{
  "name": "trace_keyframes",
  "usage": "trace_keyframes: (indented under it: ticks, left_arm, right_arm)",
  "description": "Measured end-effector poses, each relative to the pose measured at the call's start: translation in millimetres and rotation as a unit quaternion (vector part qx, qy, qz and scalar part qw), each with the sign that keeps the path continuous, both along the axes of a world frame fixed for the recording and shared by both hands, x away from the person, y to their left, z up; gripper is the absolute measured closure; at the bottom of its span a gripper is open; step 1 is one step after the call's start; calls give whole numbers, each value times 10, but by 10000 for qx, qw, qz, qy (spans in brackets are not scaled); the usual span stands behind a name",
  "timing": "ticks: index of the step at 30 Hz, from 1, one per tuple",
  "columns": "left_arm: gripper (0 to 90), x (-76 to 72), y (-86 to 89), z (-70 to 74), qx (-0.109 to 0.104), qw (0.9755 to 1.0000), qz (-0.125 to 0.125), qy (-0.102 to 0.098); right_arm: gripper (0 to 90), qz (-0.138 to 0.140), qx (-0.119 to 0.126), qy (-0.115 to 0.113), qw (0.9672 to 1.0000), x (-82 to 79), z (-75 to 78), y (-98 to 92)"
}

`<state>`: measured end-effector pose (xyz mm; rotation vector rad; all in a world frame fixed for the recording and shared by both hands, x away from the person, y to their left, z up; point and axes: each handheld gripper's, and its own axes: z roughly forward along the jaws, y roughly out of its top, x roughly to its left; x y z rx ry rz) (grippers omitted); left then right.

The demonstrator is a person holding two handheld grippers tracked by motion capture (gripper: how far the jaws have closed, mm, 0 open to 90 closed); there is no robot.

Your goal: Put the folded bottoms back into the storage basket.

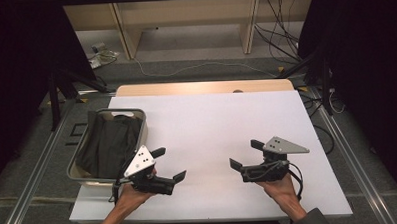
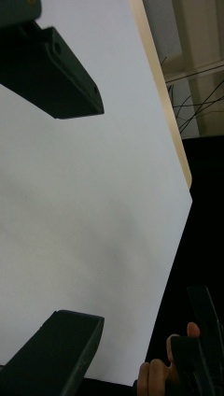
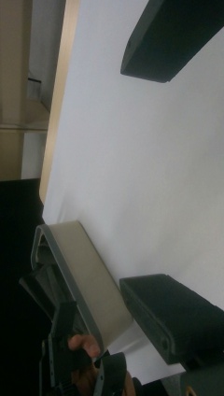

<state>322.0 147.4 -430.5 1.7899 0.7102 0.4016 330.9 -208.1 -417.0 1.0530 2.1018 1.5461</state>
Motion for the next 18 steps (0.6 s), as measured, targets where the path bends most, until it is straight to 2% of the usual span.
trace_keyframes:
  ticks: [8,10,15,18]
  left_arm:
    - [4,-33,5,-13,8,10000,-6,82]
    - [2,-47,3,-17,49,10000,-12,86]
    - [0,-76,-3,-26,123,9998,4,124]
    - [0,-93,2,-27,156,9997,110,130]
  right_arm:
    - [17,-76,-162,-33,9998,-107,-87,-80]
    - [16,-72,-231,-100,9997,-132,-94,-99]
    - [14,-115,-174,-105,9997,-184,-100,-156]
    - [12,-151,-171,-86,9997,-209,-120,-176]
